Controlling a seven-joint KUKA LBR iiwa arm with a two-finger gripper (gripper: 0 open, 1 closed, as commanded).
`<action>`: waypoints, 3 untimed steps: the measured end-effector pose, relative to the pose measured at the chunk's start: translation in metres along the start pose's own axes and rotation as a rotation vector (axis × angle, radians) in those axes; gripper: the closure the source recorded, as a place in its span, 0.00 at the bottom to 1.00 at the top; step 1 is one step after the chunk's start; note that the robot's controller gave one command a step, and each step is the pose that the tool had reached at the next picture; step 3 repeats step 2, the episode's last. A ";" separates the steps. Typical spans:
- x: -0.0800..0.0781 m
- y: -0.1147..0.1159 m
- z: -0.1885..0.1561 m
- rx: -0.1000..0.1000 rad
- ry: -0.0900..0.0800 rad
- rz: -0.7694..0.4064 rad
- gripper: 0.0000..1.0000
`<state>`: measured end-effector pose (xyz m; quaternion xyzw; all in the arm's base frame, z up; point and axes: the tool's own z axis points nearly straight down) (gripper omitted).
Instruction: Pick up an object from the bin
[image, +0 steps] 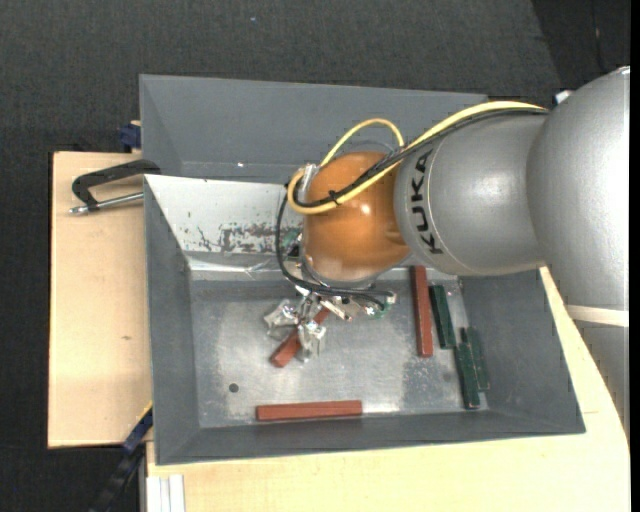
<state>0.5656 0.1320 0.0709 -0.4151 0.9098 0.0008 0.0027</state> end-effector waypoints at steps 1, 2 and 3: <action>0.000 0.000 0.000 0.000 0.000 0.000 1.00; -0.029 -0.015 -0.175 0.006 -0.007 0.000 1.00; -0.029 -0.015 -0.175 0.006 -0.007 0.000 1.00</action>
Offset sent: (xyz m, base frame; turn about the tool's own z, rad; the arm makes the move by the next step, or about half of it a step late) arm 0.0271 0.0097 0.1706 -0.0015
